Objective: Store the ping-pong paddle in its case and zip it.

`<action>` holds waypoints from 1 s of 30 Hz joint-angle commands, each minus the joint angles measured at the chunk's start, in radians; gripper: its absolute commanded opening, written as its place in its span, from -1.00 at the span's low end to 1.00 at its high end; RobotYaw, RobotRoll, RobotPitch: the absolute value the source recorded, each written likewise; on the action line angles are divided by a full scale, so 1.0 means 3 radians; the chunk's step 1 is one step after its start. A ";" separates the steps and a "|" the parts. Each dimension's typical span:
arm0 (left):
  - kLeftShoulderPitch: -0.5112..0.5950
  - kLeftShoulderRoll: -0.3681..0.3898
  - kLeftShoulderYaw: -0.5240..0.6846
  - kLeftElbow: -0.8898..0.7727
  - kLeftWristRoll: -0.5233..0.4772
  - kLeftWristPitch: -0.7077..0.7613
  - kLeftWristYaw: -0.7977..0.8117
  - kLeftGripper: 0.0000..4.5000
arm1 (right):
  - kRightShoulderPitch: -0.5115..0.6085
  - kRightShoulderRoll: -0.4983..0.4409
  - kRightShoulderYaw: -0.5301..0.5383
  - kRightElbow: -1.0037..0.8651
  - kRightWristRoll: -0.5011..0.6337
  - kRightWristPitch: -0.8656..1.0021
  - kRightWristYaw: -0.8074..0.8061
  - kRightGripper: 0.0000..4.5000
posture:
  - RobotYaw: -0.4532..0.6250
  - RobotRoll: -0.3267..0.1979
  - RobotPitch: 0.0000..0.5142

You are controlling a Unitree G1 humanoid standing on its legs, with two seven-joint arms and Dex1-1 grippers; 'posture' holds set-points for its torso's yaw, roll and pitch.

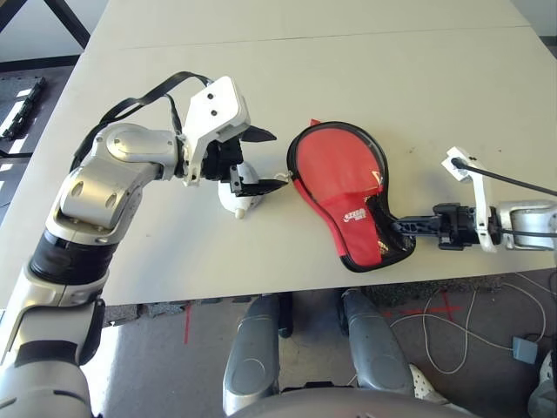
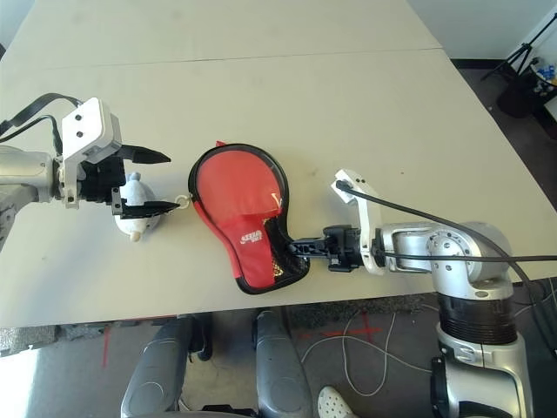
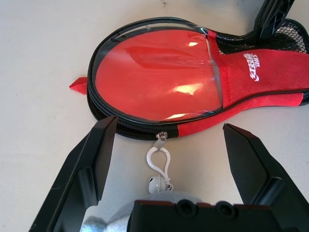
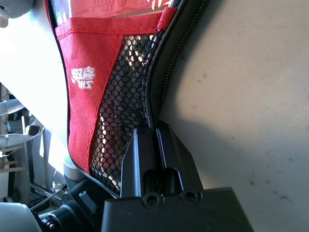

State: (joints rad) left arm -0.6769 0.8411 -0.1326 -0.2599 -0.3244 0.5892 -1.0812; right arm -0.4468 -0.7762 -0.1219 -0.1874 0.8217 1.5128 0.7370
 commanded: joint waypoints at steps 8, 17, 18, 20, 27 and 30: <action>0.0028 0.0001 -0.0055 0.0014 0.0059 -0.0026 -0.0045 1.00 | -0.0033 -0.0115 0.0033 0.0213 -0.0071 -0.0222 0.0060 -0.66 | -0.14 0.25 0.06; 0.0037 0.0011 -0.0037 0.0038 0.0070 -0.0035 -0.0055 1.00 | -0.0083 -0.0754 0.0090 0.0612 -0.0068 -0.0649 0.0835 0.57 | -0.15 0.25 0.06; 0.0038 0.0014 -0.0032 0.0040 0.0071 -0.0036 -0.0055 1.00 | -0.0112 -0.0801 0.0104 0.0693 -0.0113 -0.0731 0.0895 0.72 | -0.15 0.25 0.06; 0.0038 0.0023 -0.0021 0.0048 0.0070 -0.0037 -0.0056 1.00 | -0.0144 -0.0803 0.0082 0.0782 -0.0212 -0.1014 0.0972 0.98 | -0.15 0.25 0.06; 0.0084 0.0150 0.0096 0.0122 0.0055 -0.0015 -0.0058 1.00 | -0.0325 -0.0462 -0.0012 0.1146 -0.0705 -0.2685 0.1254 0.98 | -0.19 0.25 0.06; 0.0124 0.0215 0.0144 0.0104 0.0010 0.0041 -0.0069 1.00 | -0.0468 -0.0435 0.0258 0.1310 -0.0985 -0.2990 0.1454 0.98 | -0.20 0.25 0.06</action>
State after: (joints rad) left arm -0.6573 0.8915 -0.0961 -0.2291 -0.3146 0.5896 -1.0915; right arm -0.5874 -0.9094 -0.0855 0.1838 0.5700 0.6656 1.1375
